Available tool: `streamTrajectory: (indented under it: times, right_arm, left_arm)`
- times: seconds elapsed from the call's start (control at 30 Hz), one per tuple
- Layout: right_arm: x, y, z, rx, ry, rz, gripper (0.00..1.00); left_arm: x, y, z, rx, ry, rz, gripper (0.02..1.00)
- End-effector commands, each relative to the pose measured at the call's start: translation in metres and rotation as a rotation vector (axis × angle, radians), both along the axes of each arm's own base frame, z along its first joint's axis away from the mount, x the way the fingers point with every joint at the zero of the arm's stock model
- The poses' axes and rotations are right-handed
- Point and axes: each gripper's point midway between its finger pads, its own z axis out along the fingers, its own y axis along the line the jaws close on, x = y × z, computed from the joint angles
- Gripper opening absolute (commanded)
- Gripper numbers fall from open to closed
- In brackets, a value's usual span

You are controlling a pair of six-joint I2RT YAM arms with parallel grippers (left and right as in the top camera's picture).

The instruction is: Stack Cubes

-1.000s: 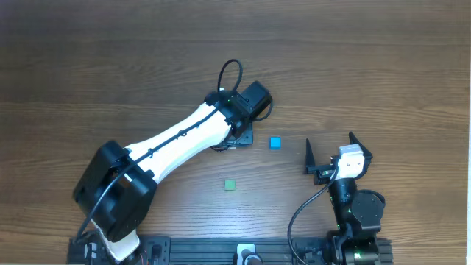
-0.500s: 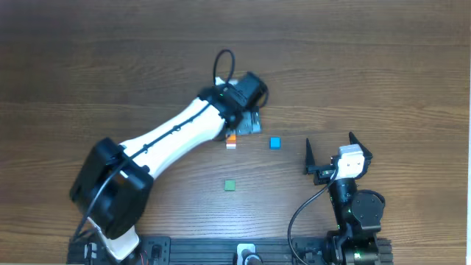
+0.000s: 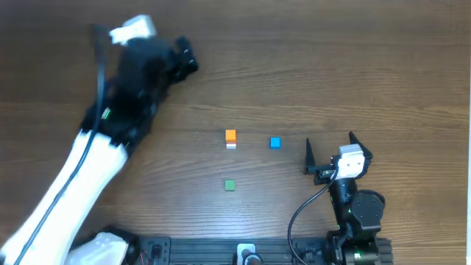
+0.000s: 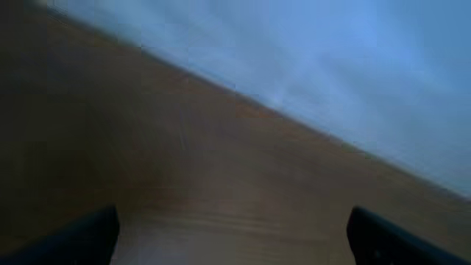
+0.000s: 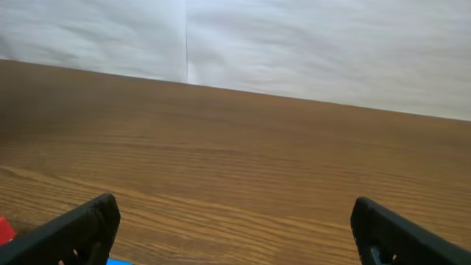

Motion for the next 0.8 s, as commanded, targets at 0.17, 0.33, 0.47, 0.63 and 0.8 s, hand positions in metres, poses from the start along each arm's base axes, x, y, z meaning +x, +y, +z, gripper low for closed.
streamTrajectory:
  times: [0.17,0.33,0.47,0.63,0.8]
  right_arm:
    - [0.000,0.000,-0.002,0.000,0.000,0.003,0.991]
    - [0.000,0.000,-0.002,0.000,0.000,0.003,0.991]
    - [0.000,0.000,-0.002,0.000,0.000,0.003,0.991]
    - [0.000,0.000,-0.002,0.000,0.000,0.003,0.991]
    - [0.000,0.000,-0.002,0.000,0.000,0.003,0.993]
  left_arm:
    - [-0.079,0.076,0.007,0.118,-0.259,0.008,0.998]
    - [-0.121,0.095,-0.009,0.203,-0.361,-0.012,0.996]
    - [-0.140,0.091,-0.026,0.250,-0.428,-0.068,0.998]
    - [-0.149,0.092,-0.059,0.247,-0.471,-0.075,0.996]
    - [-0.151,0.092,-0.082,0.258,-0.483,-0.077,0.993]
